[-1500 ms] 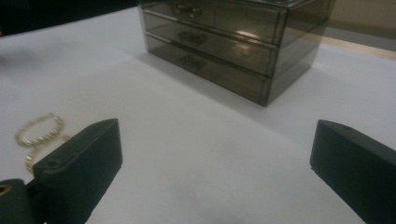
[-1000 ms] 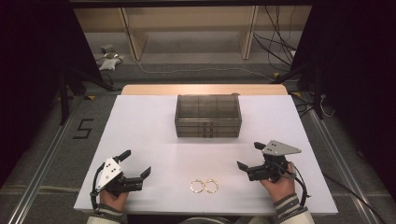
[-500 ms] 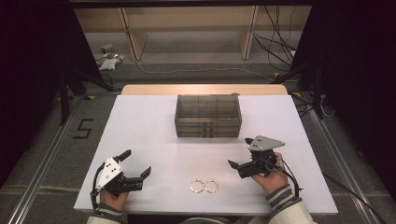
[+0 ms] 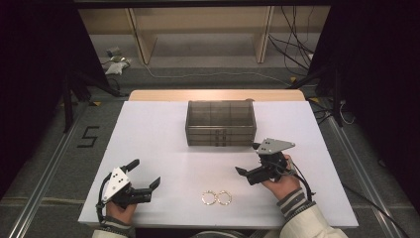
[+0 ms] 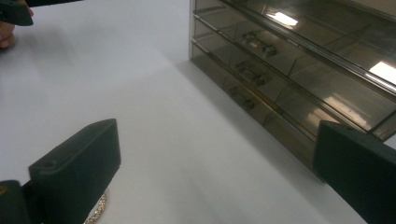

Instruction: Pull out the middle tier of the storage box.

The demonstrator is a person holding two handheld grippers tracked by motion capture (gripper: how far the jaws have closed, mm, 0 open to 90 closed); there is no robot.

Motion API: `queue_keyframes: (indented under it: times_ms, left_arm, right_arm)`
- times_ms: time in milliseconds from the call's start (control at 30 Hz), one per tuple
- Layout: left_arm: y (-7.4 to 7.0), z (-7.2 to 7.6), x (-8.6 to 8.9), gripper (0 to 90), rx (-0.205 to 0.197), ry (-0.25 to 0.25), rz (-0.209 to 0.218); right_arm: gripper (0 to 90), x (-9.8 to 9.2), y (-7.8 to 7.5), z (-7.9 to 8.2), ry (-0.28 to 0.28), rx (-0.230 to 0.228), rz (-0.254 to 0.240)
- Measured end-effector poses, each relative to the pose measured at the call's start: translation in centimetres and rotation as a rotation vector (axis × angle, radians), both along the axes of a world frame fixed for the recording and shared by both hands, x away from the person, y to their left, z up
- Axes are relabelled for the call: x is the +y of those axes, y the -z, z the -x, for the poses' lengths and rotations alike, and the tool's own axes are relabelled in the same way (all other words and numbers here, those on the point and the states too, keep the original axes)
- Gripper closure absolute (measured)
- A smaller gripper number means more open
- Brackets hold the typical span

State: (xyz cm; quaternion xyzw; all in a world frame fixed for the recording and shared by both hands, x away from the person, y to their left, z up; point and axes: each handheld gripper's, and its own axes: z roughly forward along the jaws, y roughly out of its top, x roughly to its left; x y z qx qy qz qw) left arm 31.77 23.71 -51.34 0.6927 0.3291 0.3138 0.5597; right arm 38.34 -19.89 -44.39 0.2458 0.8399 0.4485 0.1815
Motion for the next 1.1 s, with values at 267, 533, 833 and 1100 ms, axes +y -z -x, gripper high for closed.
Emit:
queue_keyframes:
  times_ms: [267,533,833,1100]
  left_arm:
    - [0.0,0.0,0.0,3.6,0.002,0.000,-0.003]
    - [0.0,0.0,0.0,3.6,0.004,0.003,-0.002]
    - [0.0,0.0,0.0,3.6,0.005,0.005,-0.001]
    - [0.0,-0.1,-0.1,3.6,0.008,0.007,-0.002]
  right_arm:
    - [3.2,1.0,-0.1,0.0,-0.062,-0.002,0.000]
    - [9.5,1.7,-0.5,-0.1,-0.078,-0.004,0.016]
    - [15.0,2.6,-0.7,-0.2,-0.100,-0.039,0.049]
    - [15.7,3.2,-0.8,-0.5,-0.108,-0.047,0.070]
